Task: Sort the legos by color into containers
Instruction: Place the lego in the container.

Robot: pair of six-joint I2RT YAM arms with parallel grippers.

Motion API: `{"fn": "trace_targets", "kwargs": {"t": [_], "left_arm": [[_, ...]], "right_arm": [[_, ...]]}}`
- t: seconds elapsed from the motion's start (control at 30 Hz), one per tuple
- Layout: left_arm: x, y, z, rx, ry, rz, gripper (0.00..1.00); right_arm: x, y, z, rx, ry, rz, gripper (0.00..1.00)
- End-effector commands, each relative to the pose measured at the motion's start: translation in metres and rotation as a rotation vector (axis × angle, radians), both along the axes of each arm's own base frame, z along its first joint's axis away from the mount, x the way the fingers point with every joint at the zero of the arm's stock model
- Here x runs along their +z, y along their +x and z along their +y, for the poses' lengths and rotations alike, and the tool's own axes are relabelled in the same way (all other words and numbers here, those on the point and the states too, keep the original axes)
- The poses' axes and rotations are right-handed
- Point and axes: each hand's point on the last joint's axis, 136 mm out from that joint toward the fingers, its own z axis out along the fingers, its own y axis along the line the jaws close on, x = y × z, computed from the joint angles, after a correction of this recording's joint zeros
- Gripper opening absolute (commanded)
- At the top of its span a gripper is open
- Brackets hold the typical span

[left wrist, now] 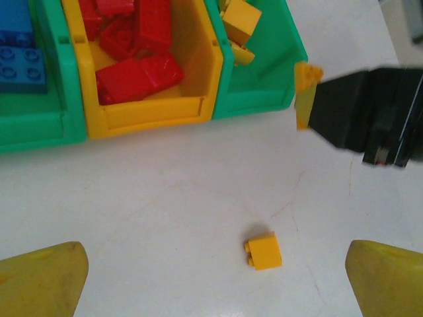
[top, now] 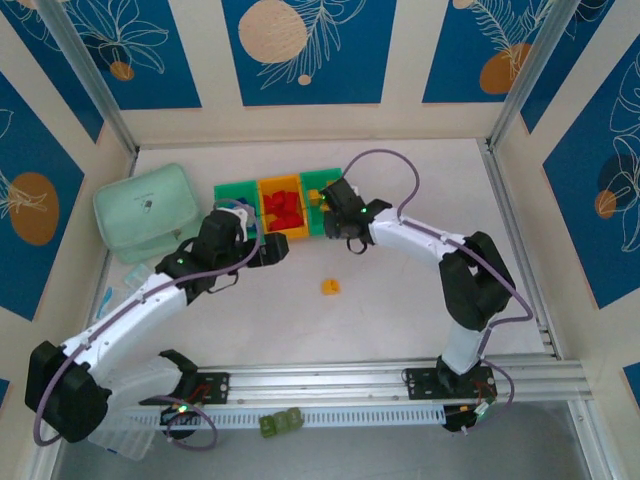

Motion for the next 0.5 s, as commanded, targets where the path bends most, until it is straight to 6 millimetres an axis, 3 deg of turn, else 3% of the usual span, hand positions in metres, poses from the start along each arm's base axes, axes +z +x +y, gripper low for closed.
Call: {"fn": "trace_targets", "kwargs": {"t": [0.0, 0.27, 0.37, 0.47], "left_arm": [[0.009, 0.011, 0.006, 0.014, 0.031, -0.02, 0.99], [0.015, 0.022, 0.01, 0.036, 0.018, -0.028, 0.99], [0.016, 0.024, 0.011, 0.041, 0.01, -0.03, 0.99], [0.017, 0.024, 0.012, 0.039, 0.01, -0.031, 0.99]], "right_arm": [[0.006, 0.029, 0.012, 0.059, 0.024, -0.015, 0.32], [-0.004, 0.094, 0.021, 0.081, 0.007, -0.018, 0.32], [-0.007, 0.108, 0.026, 0.092, 0.008, -0.007, 0.42], [0.002, 0.111, 0.031, 0.107, 0.022, -0.019, 0.5]]}}
